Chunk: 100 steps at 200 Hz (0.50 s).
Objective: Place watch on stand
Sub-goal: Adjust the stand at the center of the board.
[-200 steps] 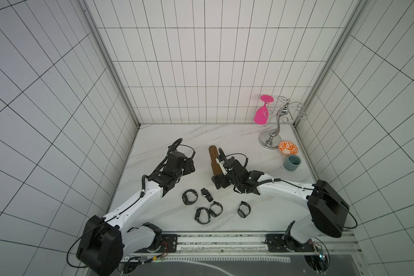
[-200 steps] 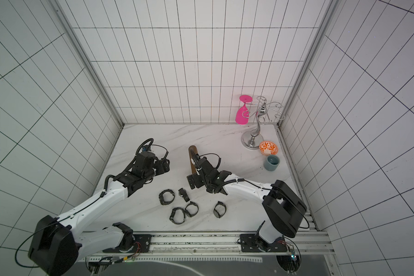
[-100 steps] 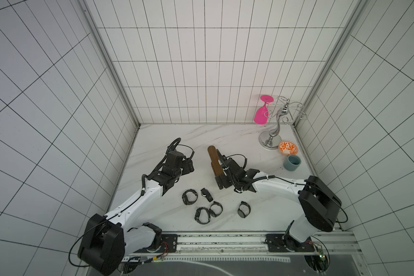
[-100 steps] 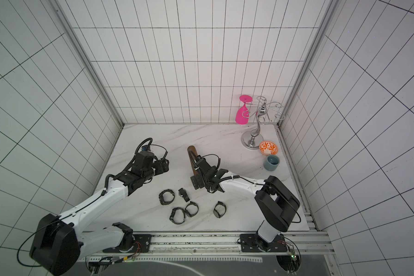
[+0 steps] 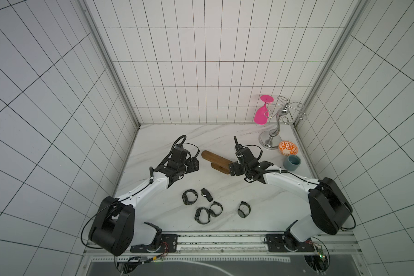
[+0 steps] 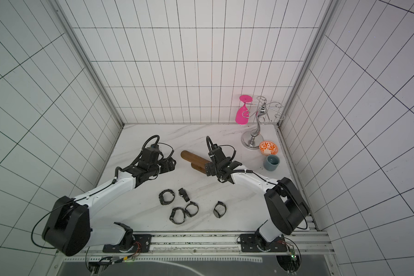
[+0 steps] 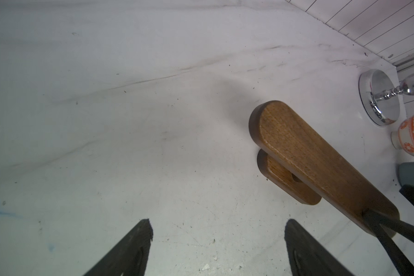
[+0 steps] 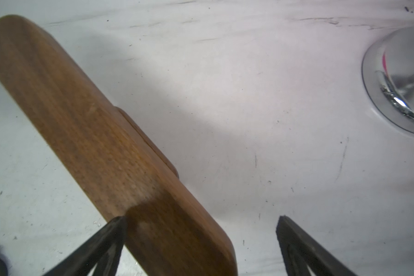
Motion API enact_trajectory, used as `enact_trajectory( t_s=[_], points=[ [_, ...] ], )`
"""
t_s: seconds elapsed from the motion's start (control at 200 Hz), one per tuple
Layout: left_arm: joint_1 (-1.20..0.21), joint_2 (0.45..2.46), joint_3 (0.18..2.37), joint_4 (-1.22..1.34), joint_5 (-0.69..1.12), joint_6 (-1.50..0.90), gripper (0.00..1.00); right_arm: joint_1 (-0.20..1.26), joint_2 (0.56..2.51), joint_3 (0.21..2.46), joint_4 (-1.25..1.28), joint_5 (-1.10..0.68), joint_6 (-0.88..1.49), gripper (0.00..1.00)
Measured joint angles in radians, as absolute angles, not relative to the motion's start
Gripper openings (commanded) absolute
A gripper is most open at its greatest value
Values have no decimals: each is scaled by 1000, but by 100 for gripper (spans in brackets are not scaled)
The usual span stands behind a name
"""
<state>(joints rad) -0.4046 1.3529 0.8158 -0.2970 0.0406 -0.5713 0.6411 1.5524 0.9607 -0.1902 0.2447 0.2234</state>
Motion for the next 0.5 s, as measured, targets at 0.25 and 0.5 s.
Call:
enact_trajectory(
  t_s=[0.25, 0.5],
  points=[
    [-405, 1439, 875, -257, 105, -567, 87, 680, 1504, 960, -194, 280, 208, 100],
    [-405, 1570, 960, -231, 125, -566, 87, 710, 1496, 941, -204, 308, 223, 100]
  ],
)
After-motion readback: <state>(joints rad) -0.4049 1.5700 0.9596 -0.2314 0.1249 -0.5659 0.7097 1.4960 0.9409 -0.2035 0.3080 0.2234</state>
